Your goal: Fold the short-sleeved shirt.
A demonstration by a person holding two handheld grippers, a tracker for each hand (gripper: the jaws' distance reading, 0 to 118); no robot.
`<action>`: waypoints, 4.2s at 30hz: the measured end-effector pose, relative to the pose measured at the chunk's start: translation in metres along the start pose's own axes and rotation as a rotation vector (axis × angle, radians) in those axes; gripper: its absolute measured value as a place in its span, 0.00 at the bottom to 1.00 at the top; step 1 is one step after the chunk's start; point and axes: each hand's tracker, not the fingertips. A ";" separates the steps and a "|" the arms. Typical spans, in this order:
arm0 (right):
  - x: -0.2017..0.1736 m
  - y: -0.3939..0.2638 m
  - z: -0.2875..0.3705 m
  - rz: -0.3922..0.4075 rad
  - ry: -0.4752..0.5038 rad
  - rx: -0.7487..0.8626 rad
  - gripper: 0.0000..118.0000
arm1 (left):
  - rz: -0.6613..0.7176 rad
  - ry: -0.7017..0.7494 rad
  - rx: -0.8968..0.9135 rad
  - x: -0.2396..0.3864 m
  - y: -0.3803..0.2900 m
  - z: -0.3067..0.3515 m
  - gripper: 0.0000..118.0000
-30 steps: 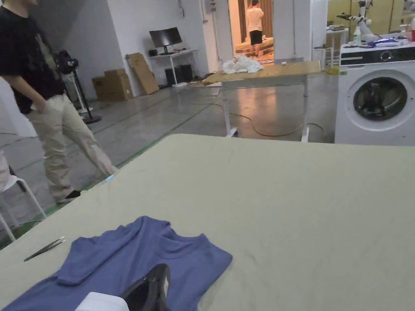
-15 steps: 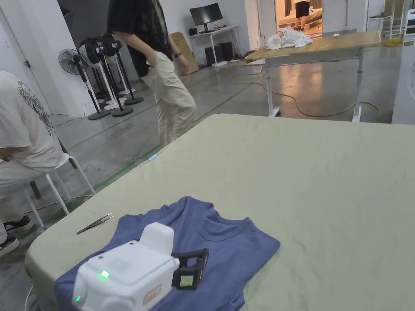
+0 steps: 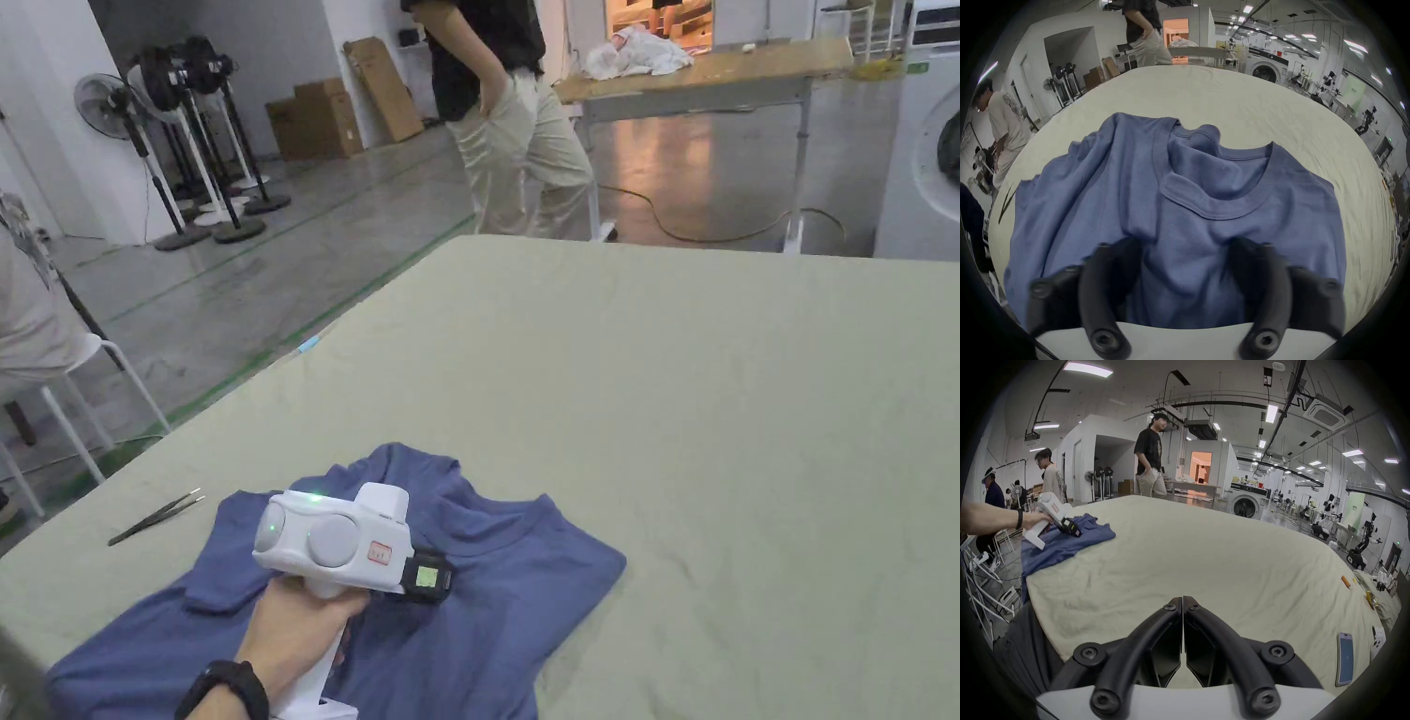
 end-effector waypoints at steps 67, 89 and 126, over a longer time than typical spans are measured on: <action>0.083 0.023 0.109 -0.251 -0.238 0.303 0.00 | -0.282 -0.277 0.932 0.316 -0.132 0.312 0.61; 0.075 0.027 0.122 -0.212 -0.239 0.317 0.00 | -0.112 -0.195 0.875 0.278 -0.158 0.325 0.00; 0.120 -0.053 0.120 -0.295 -0.353 -0.023 0.00 | -0.281 -0.248 0.010 0.367 0.066 -0.041 0.24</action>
